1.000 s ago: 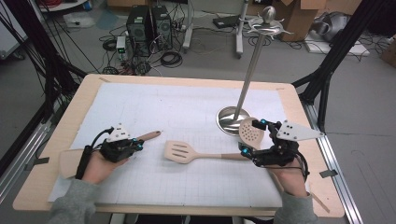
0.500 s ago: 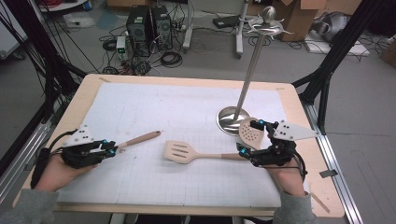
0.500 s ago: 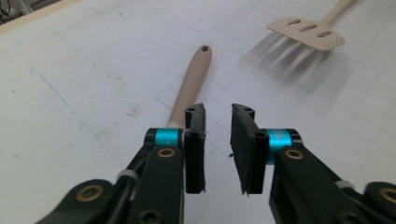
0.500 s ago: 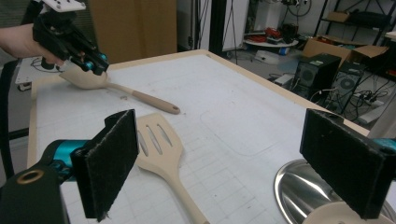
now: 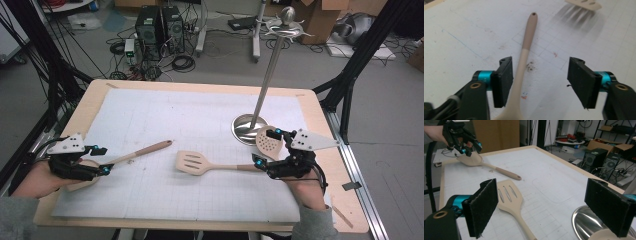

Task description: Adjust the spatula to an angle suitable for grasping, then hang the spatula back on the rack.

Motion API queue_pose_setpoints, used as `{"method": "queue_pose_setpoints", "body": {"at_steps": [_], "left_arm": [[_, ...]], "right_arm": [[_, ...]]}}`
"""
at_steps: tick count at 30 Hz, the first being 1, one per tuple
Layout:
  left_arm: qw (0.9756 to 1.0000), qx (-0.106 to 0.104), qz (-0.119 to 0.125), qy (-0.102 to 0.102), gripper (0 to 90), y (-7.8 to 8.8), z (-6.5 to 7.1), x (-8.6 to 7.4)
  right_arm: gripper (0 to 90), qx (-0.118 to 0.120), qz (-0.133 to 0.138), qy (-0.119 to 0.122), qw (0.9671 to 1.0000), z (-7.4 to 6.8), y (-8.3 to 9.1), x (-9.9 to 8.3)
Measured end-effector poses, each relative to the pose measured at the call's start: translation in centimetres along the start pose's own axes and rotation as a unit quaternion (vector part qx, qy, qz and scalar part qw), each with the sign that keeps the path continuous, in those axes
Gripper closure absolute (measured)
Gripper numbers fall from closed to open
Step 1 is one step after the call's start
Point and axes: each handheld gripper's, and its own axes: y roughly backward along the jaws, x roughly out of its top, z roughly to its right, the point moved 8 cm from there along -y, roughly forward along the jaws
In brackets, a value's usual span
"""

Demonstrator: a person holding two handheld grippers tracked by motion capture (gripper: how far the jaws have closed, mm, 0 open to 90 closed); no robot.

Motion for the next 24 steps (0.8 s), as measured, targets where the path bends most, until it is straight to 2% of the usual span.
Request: {"method": "queue_pose_setpoints", "body": {"at_steps": [1, 2, 3, 8, 17, 24], "left_arm": [[1.0000, 0.000, -0.007, 0.001, 32.2, -0.1, -0.1, -0.1], [0.9995, 0.003, -0.031, 0.001, 30.7, -0.4, -0.4, -0.3], [0.9993, 0.003, -0.036, 0.002, 27.5, -0.5, -0.4, -0.4], [0.9996, -0.010, -0.028, -0.002, 22.1, -1.0, -0.5, 0.2], [0.9990, -0.017, -0.040, 0.004, 24.8, -1.9, -1.3, 0.1], [0.9978, -0.024, -0.062, 0.004, 27.5, -2.8, -1.4, -0.7]], "right_arm": [[10.7, 0.001, 0.000, -0.001, 1.0000, 0.0, 0.0, 0.0], [10.7, 0.002, -0.001, -0.002, 1.0000, 0.0, 0.1, 0.0], [10.7, 0.001, 0.001, -0.003, 1.0000, 0.0, 0.1, 0.0], [10.7, 0.001, 0.003, -0.001, 1.0000, 0.1, 0.2, 0.0], [10.7, 0.001, 0.001, 0.001, 1.0000, 0.1, 0.2, 0.0], [10.7, 0.000, 0.001, 0.001, 1.0000, 0.1, 0.3, 0.0]]}}
